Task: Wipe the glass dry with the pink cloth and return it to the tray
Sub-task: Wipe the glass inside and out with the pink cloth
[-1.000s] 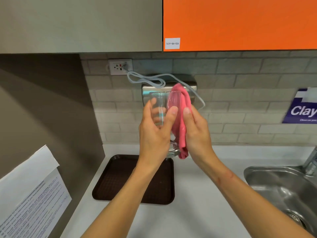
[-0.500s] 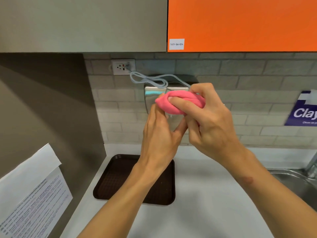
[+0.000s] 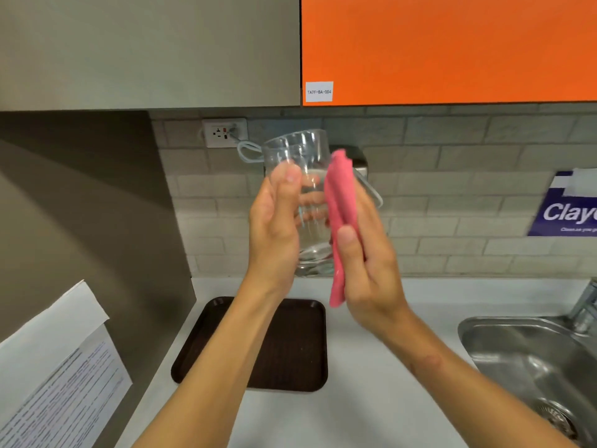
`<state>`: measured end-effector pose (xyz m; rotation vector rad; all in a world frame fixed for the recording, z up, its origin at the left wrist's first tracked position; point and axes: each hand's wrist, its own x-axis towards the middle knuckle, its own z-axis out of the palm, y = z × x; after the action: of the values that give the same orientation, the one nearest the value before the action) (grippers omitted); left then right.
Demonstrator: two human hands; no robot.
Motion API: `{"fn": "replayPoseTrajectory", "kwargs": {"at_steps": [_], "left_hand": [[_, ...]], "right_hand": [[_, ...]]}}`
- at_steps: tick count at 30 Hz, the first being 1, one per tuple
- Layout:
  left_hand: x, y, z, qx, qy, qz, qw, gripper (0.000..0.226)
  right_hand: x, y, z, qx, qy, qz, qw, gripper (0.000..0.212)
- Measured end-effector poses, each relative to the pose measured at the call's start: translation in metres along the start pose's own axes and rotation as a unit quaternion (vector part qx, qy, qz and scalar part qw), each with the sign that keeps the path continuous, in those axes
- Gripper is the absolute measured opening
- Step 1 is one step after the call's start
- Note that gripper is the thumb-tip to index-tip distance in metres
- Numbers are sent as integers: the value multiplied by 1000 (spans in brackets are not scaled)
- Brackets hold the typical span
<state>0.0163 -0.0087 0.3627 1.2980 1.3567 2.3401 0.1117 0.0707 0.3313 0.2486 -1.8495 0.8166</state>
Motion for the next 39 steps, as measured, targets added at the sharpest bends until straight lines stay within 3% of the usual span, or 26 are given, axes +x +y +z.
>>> {"fn": "replayPoseTrajectory", "kwargs": {"at_steps": [4,7,10,16,18,20,22,24,26,29,33,39], "left_hand": [[-1,-2,-5,5,-15,-34,999,39],[-11,-12,1,-10,-32,-43,999,67],[-15,-12,5,-12,-15,-58,998,96],[-10,-16,-8,-43,-29,-79,996,71],[-19,-9,4,-42,-53,-97,993,78],[-25,-4,15,-74,-42,-143,986,93],[-23,-15,11,-101,-37,-109,988,71],[-20,-26,3,-90,-35,-87,992,51],[-19,-27,1,-103,-28,-77,991,57],[-16,-22,4,-152,-33,-86,984,90],[-5,-22,2,-124,11,-76,989,68],[-9,-33,7,-50,99,-29,993,66]], "right_hand": [[-9,3,3,36,-4,42,998,58],[19,1,-9,81,44,140,986,54],[17,-3,-6,80,61,165,981,53],[-21,-1,-4,90,36,158,983,49],[-6,10,9,83,36,216,972,43],[-4,21,23,96,-17,239,966,49],[-5,21,19,154,8,246,957,49],[5,19,7,242,82,303,918,39],[3,15,-10,322,107,319,885,40],[-8,16,-1,386,103,375,836,44],[-22,16,7,462,115,434,765,51],[-30,17,8,493,97,506,701,58]]}}
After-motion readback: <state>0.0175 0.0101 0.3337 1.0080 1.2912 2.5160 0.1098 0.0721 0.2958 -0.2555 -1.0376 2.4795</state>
